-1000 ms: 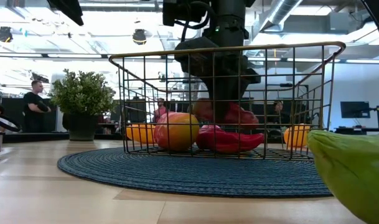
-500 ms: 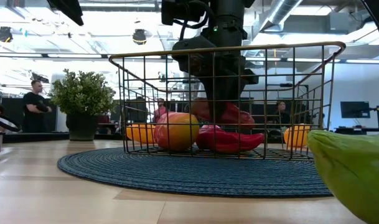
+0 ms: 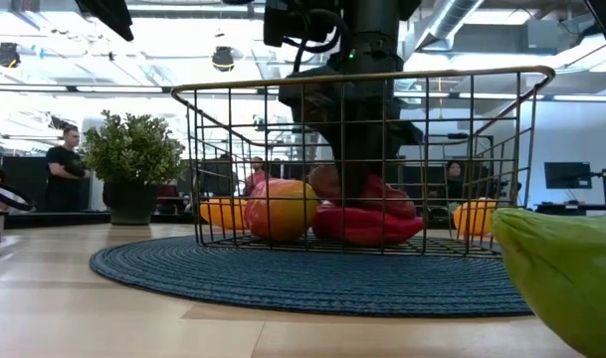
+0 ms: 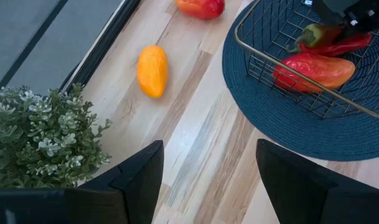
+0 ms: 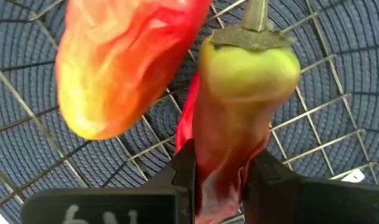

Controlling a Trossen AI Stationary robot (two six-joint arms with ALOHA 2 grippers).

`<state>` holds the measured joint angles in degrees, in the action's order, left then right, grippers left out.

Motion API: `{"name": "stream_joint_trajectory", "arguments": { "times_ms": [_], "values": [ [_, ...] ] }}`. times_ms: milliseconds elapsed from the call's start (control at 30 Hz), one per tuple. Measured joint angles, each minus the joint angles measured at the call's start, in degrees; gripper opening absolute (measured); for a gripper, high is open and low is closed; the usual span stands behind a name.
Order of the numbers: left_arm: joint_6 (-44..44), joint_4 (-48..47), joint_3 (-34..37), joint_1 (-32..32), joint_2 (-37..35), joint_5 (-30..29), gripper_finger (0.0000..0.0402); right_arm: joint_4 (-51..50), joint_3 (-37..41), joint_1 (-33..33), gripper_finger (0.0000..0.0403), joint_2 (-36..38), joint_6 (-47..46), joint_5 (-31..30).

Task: Build produce basket
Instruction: Put the dark red chili pepper into the gold wire basket

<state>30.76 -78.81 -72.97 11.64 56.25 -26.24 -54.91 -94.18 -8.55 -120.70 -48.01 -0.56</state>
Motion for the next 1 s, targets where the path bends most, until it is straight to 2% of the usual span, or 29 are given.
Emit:
{"name": "stream_joint_trajectory", "arguments": {
  "times_ms": [567, 800, 900, 1000],
  "values": [
    [0.6, 0.0, 0.0, 0.0, 0.0, 0.1, 0.024, 1.3, 0.2, 0.1, 0.0077, -0.2, 0.5, 1.3],
    [0.6, 0.1, 0.0, 0.0, 0.0, 0.1, 0.024, 1.8, 0.6, 0.0, 0.0201, -1.0, 0.0, 2.5],
    [0.5, 0.1, 0.0, 0.0, 0.0, 0.1, 0.024, 1.5, 0.6, -0.1, 0.0219, -0.9, -0.3, 2.7],
    [0.5, 0.1, 0.0, 0.0, 0.0, 0.1, 0.024, 1.4, 0.2, 0.0, 0.0218, -0.9, -1.3, 2.9]
  ]
}}
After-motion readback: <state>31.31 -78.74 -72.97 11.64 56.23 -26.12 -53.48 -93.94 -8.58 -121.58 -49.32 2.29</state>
